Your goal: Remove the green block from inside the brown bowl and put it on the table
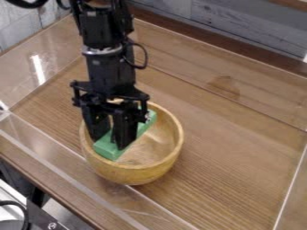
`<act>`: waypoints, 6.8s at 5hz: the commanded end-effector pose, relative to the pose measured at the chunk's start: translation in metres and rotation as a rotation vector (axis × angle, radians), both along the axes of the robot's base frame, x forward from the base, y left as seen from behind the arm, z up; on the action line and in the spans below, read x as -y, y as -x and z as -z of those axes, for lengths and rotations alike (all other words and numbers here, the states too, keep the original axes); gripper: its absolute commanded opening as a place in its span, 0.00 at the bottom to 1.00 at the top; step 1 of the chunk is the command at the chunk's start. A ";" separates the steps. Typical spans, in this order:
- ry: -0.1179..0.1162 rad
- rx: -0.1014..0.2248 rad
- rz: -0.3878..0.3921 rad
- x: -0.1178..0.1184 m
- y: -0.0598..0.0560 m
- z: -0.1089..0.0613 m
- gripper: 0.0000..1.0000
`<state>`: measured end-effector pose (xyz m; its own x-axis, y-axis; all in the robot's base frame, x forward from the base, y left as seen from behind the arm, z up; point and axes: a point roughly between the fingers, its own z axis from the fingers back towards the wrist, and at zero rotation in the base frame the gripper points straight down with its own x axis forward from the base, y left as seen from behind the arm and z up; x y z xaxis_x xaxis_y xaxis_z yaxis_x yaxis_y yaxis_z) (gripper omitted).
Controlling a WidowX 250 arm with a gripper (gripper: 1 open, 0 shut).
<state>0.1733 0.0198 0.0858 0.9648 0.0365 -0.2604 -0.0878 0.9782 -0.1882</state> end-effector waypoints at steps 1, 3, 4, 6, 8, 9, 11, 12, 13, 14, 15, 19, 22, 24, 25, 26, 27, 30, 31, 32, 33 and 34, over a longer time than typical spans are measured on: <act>-0.003 0.053 -0.018 -0.003 -0.009 -0.019 0.00; 0.014 0.065 -0.020 -0.003 -0.012 -0.033 0.00; 0.023 0.074 -0.016 -0.003 -0.014 -0.038 0.00; 0.040 0.064 -0.013 0.006 -0.013 -0.046 0.00; 0.055 0.073 0.034 0.041 -0.017 -0.058 0.00; 0.057 0.087 0.132 0.091 -0.018 -0.055 0.00; 0.037 0.148 0.217 0.147 -0.017 -0.026 0.00; 0.031 0.168 0.193 0.134 -0.020 -0.026 0.00; 0.036 0.171 0.175 0.127 -0.022 -0.024 0.00; 0.041 0.171 0.163 0.120 -0.024 -0.021 0.00; 0.046 0.173 0.155 0.115 -0.027 -0.017 0.00; 0.064 0.177 0.132 0.103 -0.038 0.002 0.00; 0.077 0.184 0.128 0.103 -0.047 0.011 0.00; 0.086 0.186 0.131 0.103 -0.051 0.017 0.00; 0.091 0.185 0.130 0.102 -0.052 0.015 0.00; 0.096 0.184 0.129 0.101 -0.053 0.014 0.00; 0.102 0.185 0.127 0.101 -0.054 0.012 1.00; 0.114 0.195 0.122 0.091 -0.063 0.007 1.00; 0.118 0.201 0.120 0.087 -0.068 0.007 1.00; 0.122 0.206 0.119 0.084 -0.071 0.007 1.00; 0.125 0.212 0.119 0.082 -0.075 0.008 1.00; 0.128 0.217 0.120 0.080 -0.078 0.009 1.00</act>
<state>0.2409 -0.0625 0.0673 0.9902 -0.1028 -0.0943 0.0686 0.9474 -0.3127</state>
